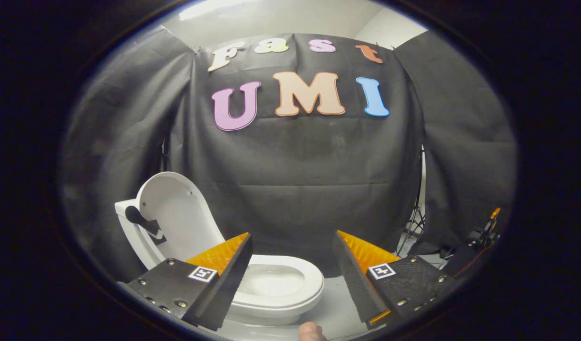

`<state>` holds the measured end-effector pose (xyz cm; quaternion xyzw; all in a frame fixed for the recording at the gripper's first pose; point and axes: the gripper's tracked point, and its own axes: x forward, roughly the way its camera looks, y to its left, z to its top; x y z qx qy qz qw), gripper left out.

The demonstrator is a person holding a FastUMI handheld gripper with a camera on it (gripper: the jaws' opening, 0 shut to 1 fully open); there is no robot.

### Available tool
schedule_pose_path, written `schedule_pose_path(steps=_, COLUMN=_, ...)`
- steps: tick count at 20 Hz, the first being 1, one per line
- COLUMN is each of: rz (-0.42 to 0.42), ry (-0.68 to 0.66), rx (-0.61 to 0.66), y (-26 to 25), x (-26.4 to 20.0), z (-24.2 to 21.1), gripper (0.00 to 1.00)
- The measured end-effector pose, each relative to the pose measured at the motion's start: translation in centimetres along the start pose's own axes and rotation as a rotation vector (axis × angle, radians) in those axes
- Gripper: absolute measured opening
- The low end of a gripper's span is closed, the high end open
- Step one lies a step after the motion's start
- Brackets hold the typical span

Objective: Open the toilet lid.

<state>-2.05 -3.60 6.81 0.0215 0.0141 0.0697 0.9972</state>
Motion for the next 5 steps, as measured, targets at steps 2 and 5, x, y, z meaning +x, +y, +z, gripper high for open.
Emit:
schedule_pose_path(steps=2, rz=-0.002, ry=-0.001, rx=-0.002, y=-0.04, x=0.01, z=0.0, gripper=1.0)
schedule_pose_path(steps=5, rz=-0.002, ry=0.001, rx=0.002, y=-0.03, x=0.07, z=-0.1, gripper=1.0)
